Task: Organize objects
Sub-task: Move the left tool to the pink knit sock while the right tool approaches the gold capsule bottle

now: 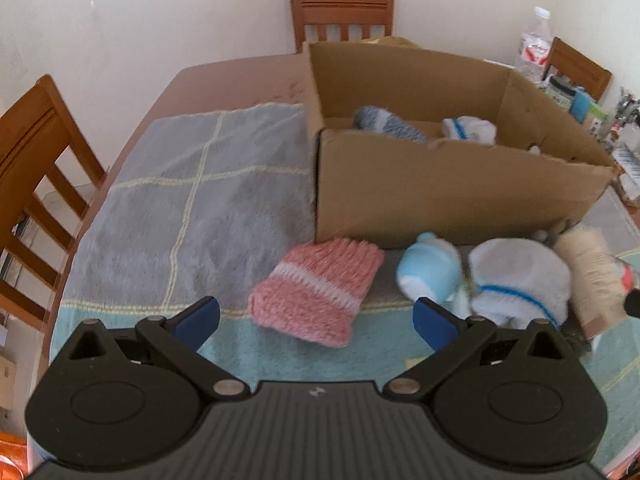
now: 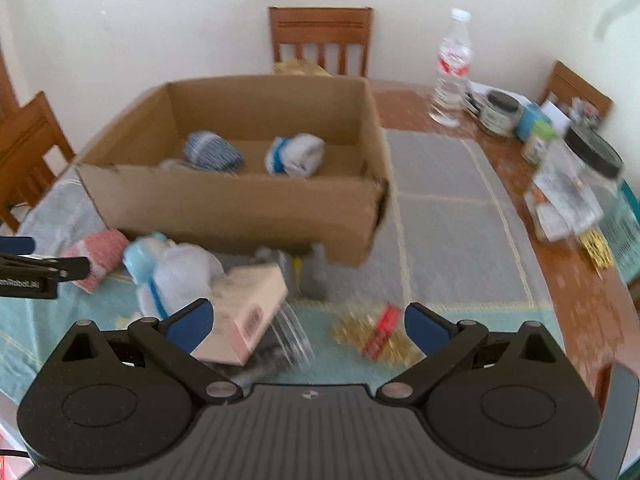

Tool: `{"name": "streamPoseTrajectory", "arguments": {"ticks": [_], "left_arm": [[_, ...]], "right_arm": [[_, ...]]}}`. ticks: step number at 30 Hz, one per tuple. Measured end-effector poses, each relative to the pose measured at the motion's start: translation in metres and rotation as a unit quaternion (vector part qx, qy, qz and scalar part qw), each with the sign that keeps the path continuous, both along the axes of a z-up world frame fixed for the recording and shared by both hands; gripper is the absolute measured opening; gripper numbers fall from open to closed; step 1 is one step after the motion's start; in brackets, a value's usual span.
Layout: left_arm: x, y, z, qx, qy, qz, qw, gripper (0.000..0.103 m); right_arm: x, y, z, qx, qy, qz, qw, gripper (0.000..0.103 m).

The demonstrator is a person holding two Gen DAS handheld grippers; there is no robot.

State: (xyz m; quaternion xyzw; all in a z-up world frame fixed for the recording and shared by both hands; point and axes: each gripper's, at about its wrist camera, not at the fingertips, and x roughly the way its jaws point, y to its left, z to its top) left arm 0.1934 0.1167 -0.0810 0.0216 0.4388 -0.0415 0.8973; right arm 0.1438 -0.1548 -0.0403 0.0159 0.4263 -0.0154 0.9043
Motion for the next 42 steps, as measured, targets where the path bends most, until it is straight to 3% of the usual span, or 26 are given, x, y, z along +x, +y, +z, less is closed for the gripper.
{"name": "streamPoseTrajectory", "arguments": {"ticks": [3,6,21,26,42], "left_arm": [[0.002,0.002,-0.008,0.0,0.007,0.003,1.0,0.102],[0.004,0.002,-0.017,-0.002,0.018,0.003,0.9998,0.102],[0.019,0.008,-0.044,0.029,0.031,0.021,0.9989,0.102],[0.017,0.019,-0.044,0.014,0.035,0.028,0.9989,0.102],[0.017,0.04,-0.042,0.034,0.046,0.049,0.9972,0.102]], "right_arm": [[-0.006,-0.004,-0.011,-0.009,0.01,-0.019,1.0,0.103],[-0.011,-0.013,-0.014,0.013,0.008,-0.035,0.999,0.103],[-0.011,-0.027,-0.005,0.006,-0.011,-0.075,0.997,0.103],[0.003,-0.037,-0.015,-0.009,-0.003,-0.094,0.995,0.103],[0.03,-0.047,-0.045,-0.026,0.024,-0.105,0.994,0.103]]}}
